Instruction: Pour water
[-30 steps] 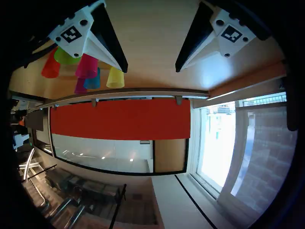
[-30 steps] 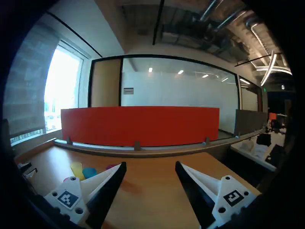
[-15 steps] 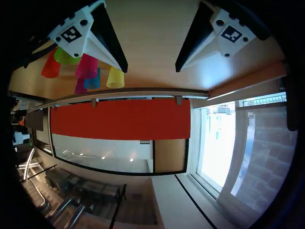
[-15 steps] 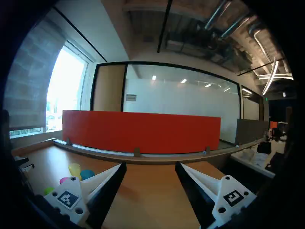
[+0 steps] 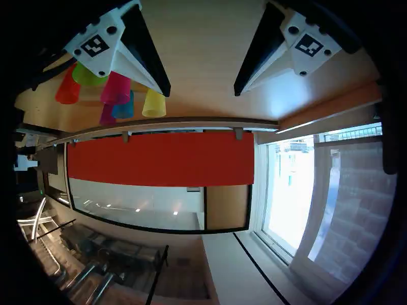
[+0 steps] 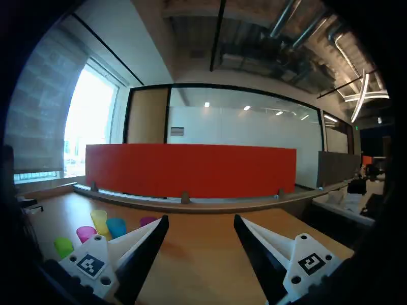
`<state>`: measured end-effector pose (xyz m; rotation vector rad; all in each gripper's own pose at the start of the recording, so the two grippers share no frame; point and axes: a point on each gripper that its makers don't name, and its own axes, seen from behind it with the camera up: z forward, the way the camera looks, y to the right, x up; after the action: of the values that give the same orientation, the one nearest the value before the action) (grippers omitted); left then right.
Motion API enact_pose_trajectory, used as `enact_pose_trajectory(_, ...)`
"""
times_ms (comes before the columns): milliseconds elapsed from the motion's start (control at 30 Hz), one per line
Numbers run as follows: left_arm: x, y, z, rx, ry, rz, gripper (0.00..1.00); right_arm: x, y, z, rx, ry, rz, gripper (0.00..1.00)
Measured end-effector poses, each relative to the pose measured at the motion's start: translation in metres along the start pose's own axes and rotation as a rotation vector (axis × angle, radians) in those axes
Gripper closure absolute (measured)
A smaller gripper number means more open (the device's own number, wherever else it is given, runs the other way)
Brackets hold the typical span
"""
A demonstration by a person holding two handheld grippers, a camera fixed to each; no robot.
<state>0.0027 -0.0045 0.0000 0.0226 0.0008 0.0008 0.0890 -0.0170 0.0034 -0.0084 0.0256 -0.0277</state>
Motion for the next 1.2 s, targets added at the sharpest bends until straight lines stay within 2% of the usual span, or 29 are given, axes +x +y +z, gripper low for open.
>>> enact_pose_trajectory(400, 0.001, -0.001, 0.000, 0.000, 0.000, 0.000, 0.08, -0.054, 0.021, 0.000, -0.035, -0.020, 0.048, 0.01)
enact_pose_trajectory(800, 0.002, 0.000, 0.000, 0.000, 0.000, 0.000, 0.08, -0.082, 0.022, 0.000, -0.020, -0.033, 0.053, 0.01)
enact_pose_trajectory(1200, 0.001, 0.000, 0.000, 0.000, 0.000, 0.000, 0.07, -0.088, 0.021, -0.004, -0.015, -0.023, 0.033, 0.00)
